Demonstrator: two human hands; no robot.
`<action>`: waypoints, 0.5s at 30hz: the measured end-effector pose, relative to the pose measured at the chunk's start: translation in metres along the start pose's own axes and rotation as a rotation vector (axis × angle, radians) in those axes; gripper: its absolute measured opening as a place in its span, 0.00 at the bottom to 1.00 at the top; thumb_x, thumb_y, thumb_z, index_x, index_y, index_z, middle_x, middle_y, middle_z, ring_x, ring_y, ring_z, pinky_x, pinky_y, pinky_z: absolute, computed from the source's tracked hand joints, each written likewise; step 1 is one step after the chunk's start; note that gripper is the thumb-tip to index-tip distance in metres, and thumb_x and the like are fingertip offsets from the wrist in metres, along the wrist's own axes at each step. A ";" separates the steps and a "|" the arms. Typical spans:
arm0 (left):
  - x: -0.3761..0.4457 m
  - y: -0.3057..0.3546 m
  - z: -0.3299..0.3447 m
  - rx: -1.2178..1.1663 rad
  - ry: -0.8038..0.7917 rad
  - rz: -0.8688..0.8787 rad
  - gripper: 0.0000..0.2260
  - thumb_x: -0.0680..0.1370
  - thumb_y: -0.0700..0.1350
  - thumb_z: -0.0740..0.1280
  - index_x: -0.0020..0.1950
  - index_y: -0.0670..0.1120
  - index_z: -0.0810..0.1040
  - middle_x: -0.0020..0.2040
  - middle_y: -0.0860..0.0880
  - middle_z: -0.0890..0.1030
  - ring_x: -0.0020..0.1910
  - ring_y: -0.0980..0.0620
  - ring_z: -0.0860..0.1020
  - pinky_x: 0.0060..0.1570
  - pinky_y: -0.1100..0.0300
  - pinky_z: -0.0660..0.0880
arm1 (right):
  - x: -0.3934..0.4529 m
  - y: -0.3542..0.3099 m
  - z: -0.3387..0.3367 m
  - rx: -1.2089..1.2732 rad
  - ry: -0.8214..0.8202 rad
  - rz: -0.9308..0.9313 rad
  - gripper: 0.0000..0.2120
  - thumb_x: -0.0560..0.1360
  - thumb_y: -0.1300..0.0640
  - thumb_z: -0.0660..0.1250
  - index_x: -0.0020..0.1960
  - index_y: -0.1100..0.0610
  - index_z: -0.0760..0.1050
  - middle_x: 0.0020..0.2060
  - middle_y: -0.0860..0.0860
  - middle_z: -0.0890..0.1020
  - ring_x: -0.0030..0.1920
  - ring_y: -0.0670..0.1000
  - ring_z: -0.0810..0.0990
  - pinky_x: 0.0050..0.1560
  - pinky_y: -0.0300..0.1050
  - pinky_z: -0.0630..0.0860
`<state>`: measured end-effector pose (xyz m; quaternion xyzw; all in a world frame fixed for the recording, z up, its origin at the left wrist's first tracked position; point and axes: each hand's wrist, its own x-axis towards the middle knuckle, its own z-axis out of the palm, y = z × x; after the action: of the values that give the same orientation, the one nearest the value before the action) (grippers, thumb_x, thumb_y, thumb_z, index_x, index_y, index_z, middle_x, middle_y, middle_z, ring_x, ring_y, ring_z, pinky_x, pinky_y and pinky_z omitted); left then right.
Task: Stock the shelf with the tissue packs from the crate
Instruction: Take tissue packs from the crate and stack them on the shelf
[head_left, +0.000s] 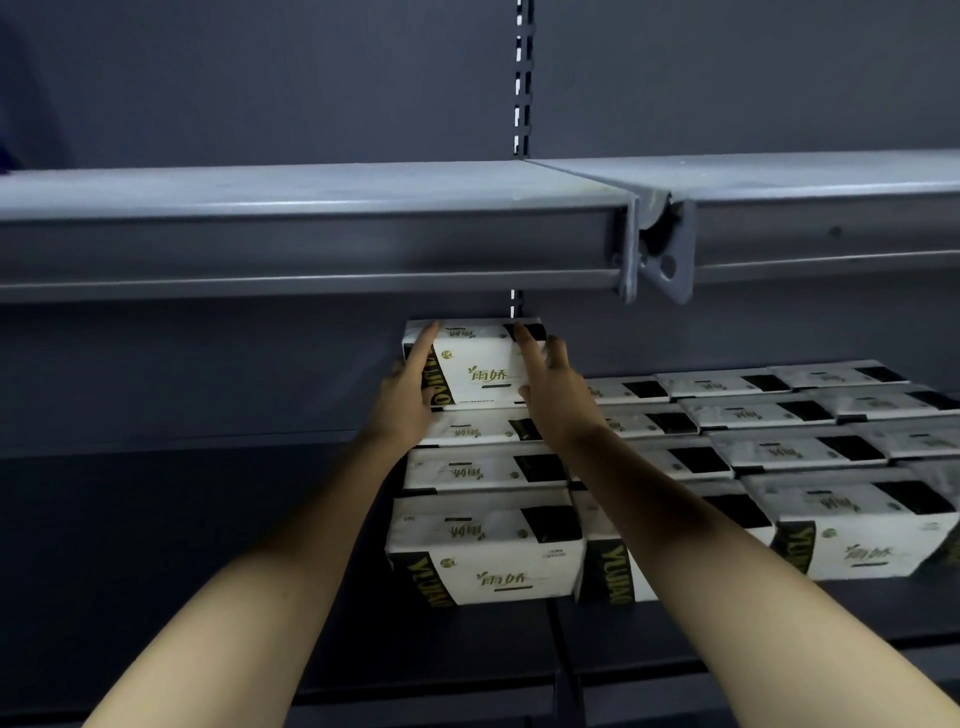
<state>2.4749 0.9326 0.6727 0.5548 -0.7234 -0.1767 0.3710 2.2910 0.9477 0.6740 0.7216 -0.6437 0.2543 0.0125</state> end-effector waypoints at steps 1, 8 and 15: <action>-0.001 0.000 0.000 -0.010 -0.002 -0.006 0.36 0.78 0.31 0.60 0.76 0.61 0.51 0.58 0.43 0.72 0.47 0.53 0.73 0.46 0.60 0.68 | -0.001 0.000 -0.001 -0.006 0.004 -0.005 0.41 0.76 0.69 0.61 0.77 0.47 0.40 0.72 0.61 0.53 0.56 0.57 0.77 0.53 0.47 0.78; -0.004 0.006 0.000 -0.083 -0.018 -0.029 0.40 0.76 0.28 0.61 0.76 0.61 0.49 0.61 0.43 0.72 0.52 0.53 0.72 0.49 0.60 0.68 | -0.022 -0.002 -0.009 0.009 0.002 -0.005 0.41 0.77 0.69 0.57 0.76 0.48 0.33 0.74 0.61 0.47 0.63 0.60 0.71 0.57 0.48 0.74; -0.010 0.017 -0.004 -0.045 -0.033 -0.052 0.44 0.75 0.29 0.62 0.75 0.65 0.42 0.68 0.41 0.66 0.55 0.47 0.74 0.52 0.55 0.73 | -0.042 0.001 -0.023 -0.020 -0.019 0.012 0.38 0.79 0.67 0.55 0.76 0.48 0.34 0.75 0.61 0.47 0.66 0.61 0.70 0.58 0.46 0.74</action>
<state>2.4672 0.9484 0.6835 0.5620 -0.7105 -0.2117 0.3667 2.2799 0.9937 0.6774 0.7198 -0.6509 0.2410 0.0122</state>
